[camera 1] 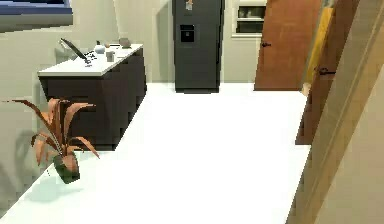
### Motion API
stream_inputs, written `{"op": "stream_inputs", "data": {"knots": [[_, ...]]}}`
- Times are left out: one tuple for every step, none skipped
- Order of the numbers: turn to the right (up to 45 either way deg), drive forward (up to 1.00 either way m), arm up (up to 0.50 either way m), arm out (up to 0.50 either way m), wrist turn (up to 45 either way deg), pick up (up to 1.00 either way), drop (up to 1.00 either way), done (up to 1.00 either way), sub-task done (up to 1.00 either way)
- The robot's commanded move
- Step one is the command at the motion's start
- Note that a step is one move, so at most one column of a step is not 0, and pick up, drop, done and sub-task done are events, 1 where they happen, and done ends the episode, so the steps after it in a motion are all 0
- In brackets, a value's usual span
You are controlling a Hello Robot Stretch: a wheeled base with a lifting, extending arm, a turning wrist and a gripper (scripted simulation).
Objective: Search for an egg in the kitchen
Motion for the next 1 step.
{"op": "stream_inputs", "data": {"knots": [[-6.0, 0.0, 0.0, 0.0, 0.0, 0.0, 0.0, 0.0, 0.0]]}}
